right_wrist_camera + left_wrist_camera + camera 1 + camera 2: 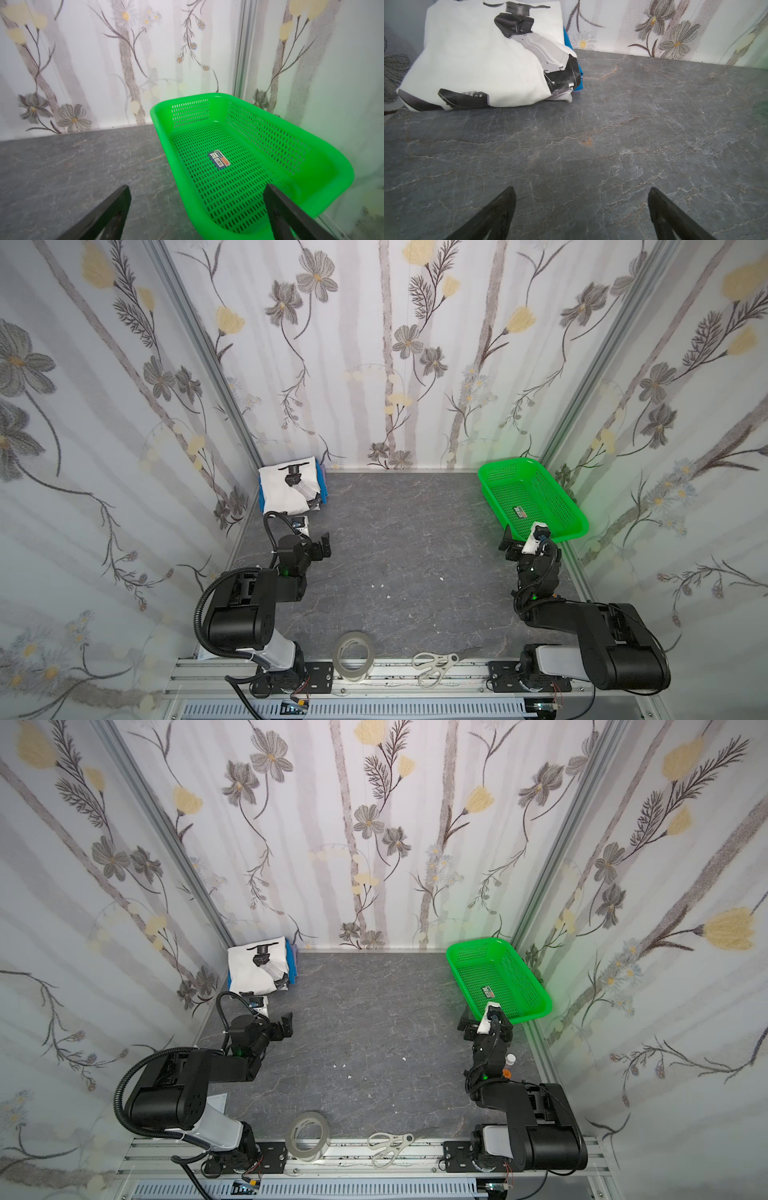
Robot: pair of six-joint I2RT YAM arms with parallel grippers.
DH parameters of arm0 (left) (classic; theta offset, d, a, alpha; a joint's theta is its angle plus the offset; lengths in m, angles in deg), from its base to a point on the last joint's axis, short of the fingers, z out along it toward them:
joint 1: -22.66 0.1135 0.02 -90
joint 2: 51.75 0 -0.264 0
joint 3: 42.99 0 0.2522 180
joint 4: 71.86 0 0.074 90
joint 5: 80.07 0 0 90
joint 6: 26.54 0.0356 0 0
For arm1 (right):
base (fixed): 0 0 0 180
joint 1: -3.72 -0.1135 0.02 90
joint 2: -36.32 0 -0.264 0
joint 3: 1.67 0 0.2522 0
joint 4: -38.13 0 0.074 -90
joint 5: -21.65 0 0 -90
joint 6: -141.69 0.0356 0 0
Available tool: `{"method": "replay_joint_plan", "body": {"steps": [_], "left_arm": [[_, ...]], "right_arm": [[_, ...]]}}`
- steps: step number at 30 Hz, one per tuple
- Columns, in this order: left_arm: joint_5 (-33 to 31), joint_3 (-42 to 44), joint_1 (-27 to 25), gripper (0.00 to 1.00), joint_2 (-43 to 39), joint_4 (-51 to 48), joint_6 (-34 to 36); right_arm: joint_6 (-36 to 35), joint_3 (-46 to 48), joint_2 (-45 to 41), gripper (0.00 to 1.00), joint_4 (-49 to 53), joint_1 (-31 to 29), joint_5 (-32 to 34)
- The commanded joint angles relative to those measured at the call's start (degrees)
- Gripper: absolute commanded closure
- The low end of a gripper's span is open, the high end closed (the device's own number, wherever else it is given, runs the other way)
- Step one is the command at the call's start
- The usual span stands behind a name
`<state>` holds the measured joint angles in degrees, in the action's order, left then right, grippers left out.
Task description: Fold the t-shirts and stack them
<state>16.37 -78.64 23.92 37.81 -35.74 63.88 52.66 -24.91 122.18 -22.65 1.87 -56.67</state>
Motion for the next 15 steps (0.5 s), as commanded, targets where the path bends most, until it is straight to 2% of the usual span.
{"method": "replay_joint_plan", "body": {"steps": [1, 11, 15], "left_arm": [[0.0, -0.2, -0.1, 0.0, 0.1, 2.4, 0.3], [-0.8, 0.0, -0.3, 0.0, 0.2, 2.7, 0.5], [0.8, -0.6, 0.7, 0.0, 0.2, 2.0, -0.5]], "right_arm": [[1.2, -0.6, 0.1, 0.0, -1.3, 0.2, -1.5], [1.3, -0.4, 0.3, 0.0, -2.3, 0.2, -1.5], [1.3, -0.5, 0.4, 0.0, -2.2, 0.2, -1.5]]}}
